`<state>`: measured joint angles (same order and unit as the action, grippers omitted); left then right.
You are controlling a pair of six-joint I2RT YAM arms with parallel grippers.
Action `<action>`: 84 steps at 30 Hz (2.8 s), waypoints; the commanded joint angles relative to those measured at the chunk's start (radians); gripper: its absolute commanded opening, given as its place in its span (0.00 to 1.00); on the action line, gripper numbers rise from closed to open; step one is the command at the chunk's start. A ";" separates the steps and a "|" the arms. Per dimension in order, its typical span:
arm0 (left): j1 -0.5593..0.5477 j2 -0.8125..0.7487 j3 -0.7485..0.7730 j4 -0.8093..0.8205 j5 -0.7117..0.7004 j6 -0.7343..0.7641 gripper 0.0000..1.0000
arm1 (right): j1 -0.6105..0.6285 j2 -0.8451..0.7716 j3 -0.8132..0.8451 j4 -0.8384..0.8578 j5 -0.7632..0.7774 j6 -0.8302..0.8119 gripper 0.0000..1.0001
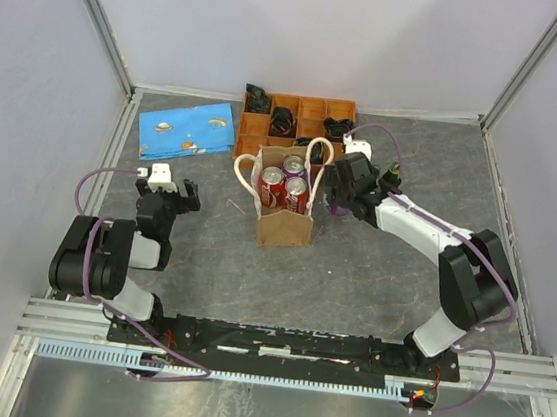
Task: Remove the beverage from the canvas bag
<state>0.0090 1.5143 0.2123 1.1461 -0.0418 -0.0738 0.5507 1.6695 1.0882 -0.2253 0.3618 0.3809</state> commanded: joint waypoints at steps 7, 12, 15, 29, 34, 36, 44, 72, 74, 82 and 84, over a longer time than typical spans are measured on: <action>-0.003 0.005 0.022 0.033 0.012 0.048 0.99 | 0.174 -0.291 0.109 -0.104 0.267 -0.088 0.91; -0.003 0.006 0.022 0.033 0.014 0.048 0.99 | 0.240 -0.446 0.115 -0.080 0.334 -0.121 0.89; -0.003 0.006 0.022 0.033 0.014 0.048 0.99 | 0.250 -0.501 0.121 -0.057 0.260 -0.153 0.87; -0.003 0.005 0.022 0.033 0.014 0.049 0.99 | 0.266 -0.225 0.342 -0.151 -0.093 -0.276 0.80; -0.003 0.006 0.022 0.033 0.014 0.048 0.99 | 0.265 -0.092 0.399 -0.196 -0.159 -0.297 0.84; -0.004 0.005 0.022 0.033 0.014 0.048 0.99 | 0.265 -0.048 0.411 -0.200 -0.169 -0.299 0.86; -0.003 0.005 0.022 0.033 0.014 0.048 0.99 | 0.263 0.116 0.488 -0.237 -0.155 -0.300 0.89; -0.004 0.006 0.022 0.033 0.013 0.048 0.99 | 0.201 0.345 0.514 -0.291 -0.197 -0.219 0.85; -0.003 0.005 0.022 0.032 0.014 0.048 0.99 | 0.201 0.353 0.513 -0.293 -0.210 -0.217 0.77; -0.004 0.005 0.022 0.032 0.014 0.048 0.99 | 0.201 0.383 0.527 -0.297 -0.261 -0.212 0.01; -0.003 0.006 0.022 0.033 0.014 0.048 0.99 | 0.202 0.388 0.538 -0.299 -0.279 -0.213 0.00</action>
<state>0.0090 1.5143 0.2127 1.1461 -0.0418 -0.0738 0.7441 2.0182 1.5826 -0.5251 0.1696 0.1558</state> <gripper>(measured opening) 0.991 0.742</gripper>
